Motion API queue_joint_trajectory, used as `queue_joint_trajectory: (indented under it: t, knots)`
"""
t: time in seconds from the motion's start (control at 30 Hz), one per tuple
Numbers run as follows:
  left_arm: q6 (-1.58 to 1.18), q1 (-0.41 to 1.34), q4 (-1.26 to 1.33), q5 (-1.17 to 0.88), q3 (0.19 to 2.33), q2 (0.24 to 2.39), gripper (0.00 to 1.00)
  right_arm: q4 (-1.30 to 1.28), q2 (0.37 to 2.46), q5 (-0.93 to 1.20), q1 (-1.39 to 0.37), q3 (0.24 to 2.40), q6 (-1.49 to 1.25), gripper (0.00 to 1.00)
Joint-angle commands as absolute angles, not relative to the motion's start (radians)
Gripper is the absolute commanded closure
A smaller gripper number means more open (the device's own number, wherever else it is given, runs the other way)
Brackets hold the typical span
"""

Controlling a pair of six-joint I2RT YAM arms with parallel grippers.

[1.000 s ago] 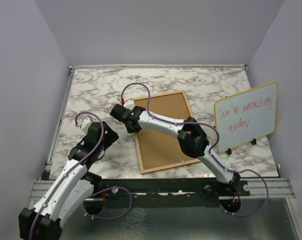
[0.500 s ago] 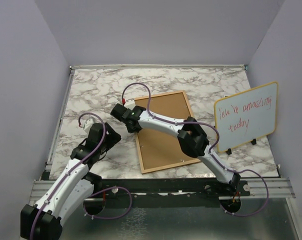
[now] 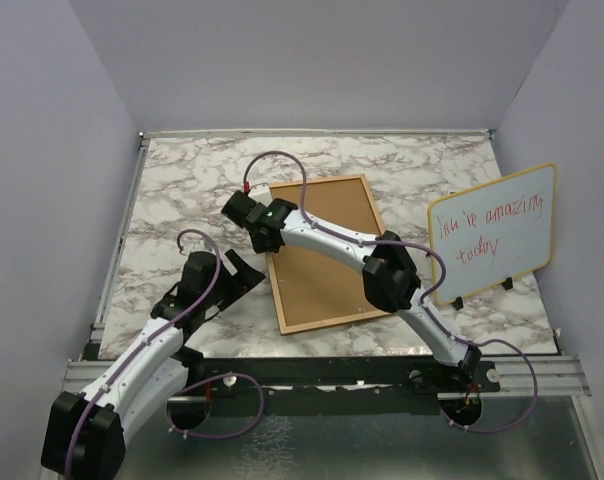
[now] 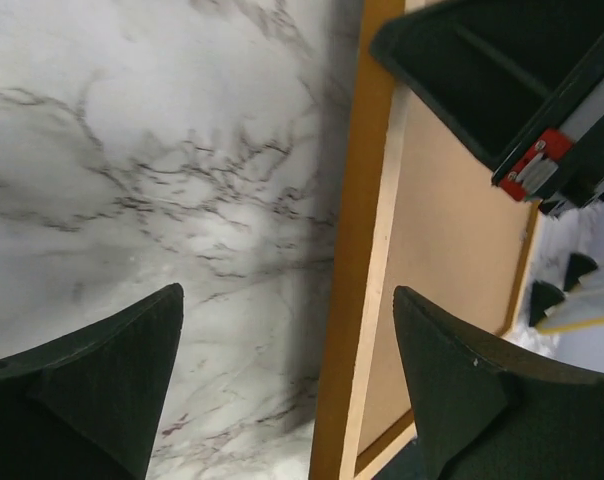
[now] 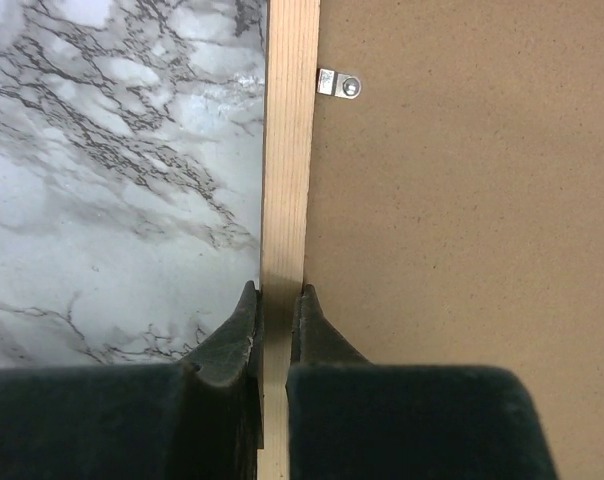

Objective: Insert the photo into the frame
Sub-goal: Turn over the photo frame at the center of the board.

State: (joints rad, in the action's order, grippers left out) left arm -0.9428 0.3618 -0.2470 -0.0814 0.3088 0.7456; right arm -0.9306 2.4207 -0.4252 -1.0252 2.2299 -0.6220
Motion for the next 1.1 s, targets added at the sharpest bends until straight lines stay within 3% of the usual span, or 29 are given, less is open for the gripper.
queue_joint_trajectory:
  t: [0.0,0.2,0.47,0.8,1.07]
  knots:
    - [-0.947,0.359,-0.038,-0.279,0.285,0.775,0.13,-0.895,2.309,-0.401,-1.016,2.261,-0.592,1.00]
    - [-1.017,0.359,0.140,-0.385,0.252,0.790,0.08,-0.884,2.263,-0.358,-1.015,2.239,-0.606,0.99]
    - [-1.075,0.359,0.239,-0.412,0.212,0.823,0.12,-0.867,2.231,-0.312,-1.011,2.230,-0.611,0.99]
    - [-1.129,0.360,0.296,-0.409,0.251,0.930,0.35,-0.860,2.210,-0.262,-1.009,2.226,-0.622,0.99]
    - [-1.084,0.360,0.252,-0.385,0.304,0.944,0.68,-0.845,2.182,-0.259,-1.001,2.207,-0.635,0.99]
